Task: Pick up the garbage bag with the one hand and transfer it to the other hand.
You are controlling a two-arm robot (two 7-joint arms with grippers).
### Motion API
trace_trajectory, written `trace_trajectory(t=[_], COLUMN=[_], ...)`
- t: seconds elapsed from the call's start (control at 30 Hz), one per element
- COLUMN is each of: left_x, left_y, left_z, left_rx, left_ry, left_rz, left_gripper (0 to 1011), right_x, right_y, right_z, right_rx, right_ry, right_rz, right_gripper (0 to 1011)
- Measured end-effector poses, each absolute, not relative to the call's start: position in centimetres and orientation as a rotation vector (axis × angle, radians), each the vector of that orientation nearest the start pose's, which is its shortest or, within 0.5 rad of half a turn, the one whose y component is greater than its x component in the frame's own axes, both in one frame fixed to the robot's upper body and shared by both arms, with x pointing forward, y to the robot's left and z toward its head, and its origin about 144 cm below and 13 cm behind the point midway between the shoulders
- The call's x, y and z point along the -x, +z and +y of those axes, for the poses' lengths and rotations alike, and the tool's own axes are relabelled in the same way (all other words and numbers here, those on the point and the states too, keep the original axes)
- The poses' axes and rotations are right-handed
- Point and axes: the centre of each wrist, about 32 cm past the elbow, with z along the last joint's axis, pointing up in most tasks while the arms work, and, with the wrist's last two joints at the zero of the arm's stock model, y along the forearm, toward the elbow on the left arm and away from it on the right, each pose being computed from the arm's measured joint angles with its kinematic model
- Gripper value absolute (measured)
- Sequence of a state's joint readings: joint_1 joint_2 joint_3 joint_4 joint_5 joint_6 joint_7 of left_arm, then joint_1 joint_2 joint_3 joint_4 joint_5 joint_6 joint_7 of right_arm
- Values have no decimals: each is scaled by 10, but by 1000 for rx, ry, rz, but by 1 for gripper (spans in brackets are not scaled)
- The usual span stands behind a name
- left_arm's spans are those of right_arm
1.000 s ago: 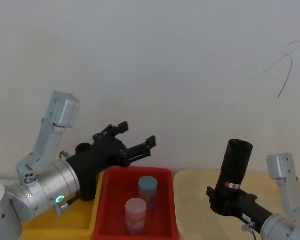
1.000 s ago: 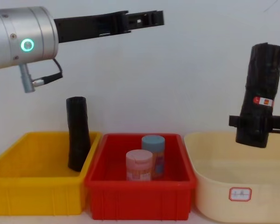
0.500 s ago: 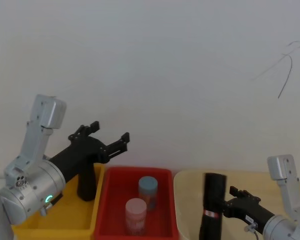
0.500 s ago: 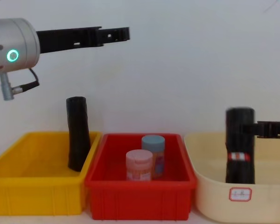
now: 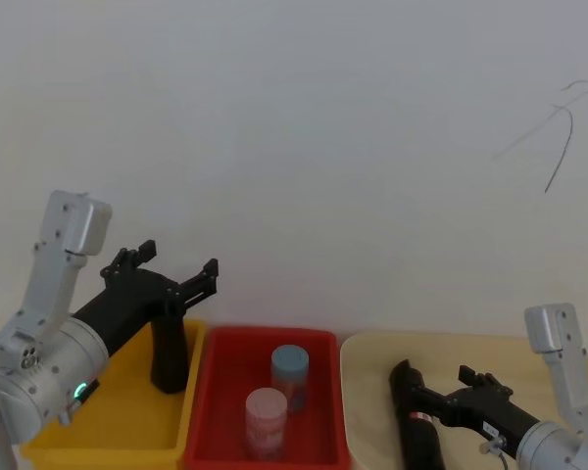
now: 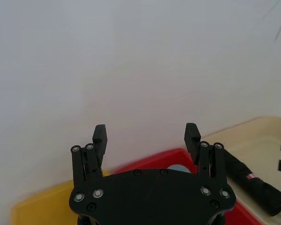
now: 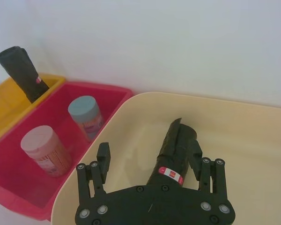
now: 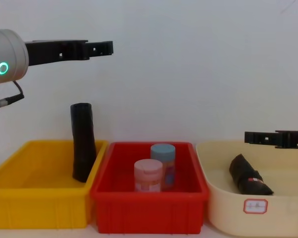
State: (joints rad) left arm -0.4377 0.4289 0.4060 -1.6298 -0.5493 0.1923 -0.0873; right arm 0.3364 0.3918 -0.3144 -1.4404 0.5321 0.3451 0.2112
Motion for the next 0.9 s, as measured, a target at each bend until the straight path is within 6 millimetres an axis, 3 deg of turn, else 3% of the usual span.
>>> trace_trajectory(t=[0.4,0.9], left_x=[-535,-537], left_y=[1284,1256], left_z=[228,242], left_rx=[57,-29], left_ry=[1102,1113], left_rz=[-71,-17], left_gripper=[1000,1000], right_x=[-539,-544], right_y=[1206,1217], right_z=[-265,-246], right_rx=[147,169], right_ry=[-1104,-1034], right_rz=[241,230], right_gripper=[1000,1000])
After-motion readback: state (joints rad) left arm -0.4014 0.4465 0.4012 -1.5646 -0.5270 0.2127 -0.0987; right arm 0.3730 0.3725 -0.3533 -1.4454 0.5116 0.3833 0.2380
